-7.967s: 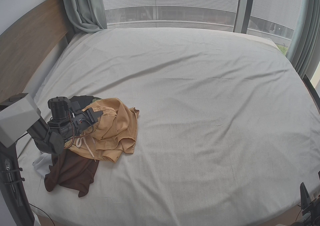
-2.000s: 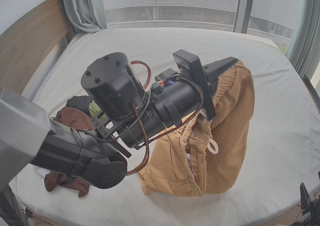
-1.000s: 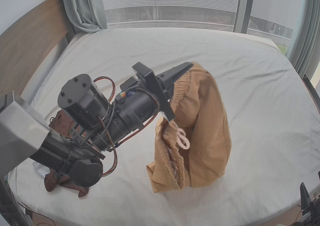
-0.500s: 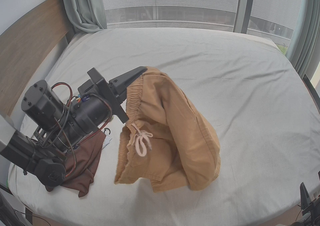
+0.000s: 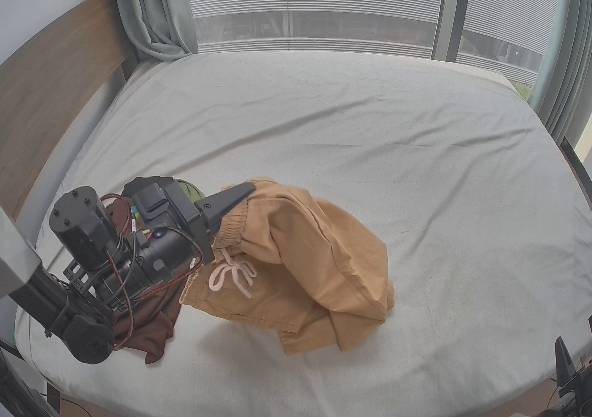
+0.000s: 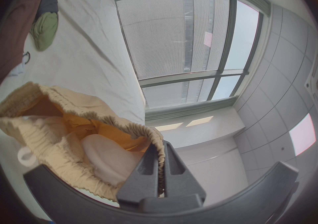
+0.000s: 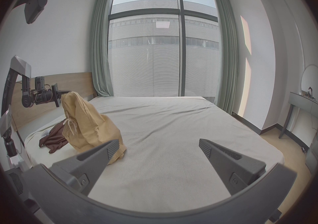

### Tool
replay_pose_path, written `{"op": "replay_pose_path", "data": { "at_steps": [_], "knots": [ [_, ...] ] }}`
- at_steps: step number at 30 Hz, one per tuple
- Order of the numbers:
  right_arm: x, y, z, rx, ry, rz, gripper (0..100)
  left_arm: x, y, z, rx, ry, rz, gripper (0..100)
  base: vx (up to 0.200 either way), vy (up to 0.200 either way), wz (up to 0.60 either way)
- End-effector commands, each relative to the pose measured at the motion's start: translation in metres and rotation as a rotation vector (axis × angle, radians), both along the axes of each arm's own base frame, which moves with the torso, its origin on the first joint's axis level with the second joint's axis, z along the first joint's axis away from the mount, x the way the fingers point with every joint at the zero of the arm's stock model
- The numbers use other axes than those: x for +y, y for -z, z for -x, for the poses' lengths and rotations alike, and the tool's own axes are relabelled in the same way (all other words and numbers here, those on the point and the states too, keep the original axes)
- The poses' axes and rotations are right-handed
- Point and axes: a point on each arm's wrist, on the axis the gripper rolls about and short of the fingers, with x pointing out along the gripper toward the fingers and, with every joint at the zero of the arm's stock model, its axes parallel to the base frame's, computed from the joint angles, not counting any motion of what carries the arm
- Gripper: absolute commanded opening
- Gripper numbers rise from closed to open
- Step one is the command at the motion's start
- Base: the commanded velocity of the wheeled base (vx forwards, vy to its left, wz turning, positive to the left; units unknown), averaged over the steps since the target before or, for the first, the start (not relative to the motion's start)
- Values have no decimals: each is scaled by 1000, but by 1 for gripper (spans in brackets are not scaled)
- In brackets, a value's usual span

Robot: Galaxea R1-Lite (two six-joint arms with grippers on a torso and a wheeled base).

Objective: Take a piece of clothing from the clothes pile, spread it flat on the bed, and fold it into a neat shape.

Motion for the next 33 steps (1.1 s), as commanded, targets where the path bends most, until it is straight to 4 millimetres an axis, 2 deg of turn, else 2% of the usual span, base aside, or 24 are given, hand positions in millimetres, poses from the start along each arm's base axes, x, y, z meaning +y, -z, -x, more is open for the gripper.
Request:
{"op": "replay_pose_path", "data": {
  "at_steps": [1, 10, 15, 21, 28, 33],
  "knots": [
    [0, 5, 0, 1, 0, 0, 100, 1, 28, -6, 40, -21, -97, 0, 0, 0, 0],
    [0, 5, 0, 1, 0, 0, 100, 4, 66, -11, 11, -54, -308, 0, 0, 0, 0],
    [0, 5, 0, 1, 0, 0, 100, 5, 80, -12, 34, -68, -357, 0, 0, 0, 0],
    [0, 5, 0, 1, 0, 0, 100, 5, 84, -14, 52, -117, -368, 0, 0, 0, 0],
    [0, 5, 0, 1, -2, 2, 100, 17, 94, -24, 53, -187, -419, 0, 0, 0, 0],
    [0, 5, 0, 1, -2, 5, 100, 17, 93, -25, 45, -188, -419, 0, 0, 0, 0]
  ]
}}
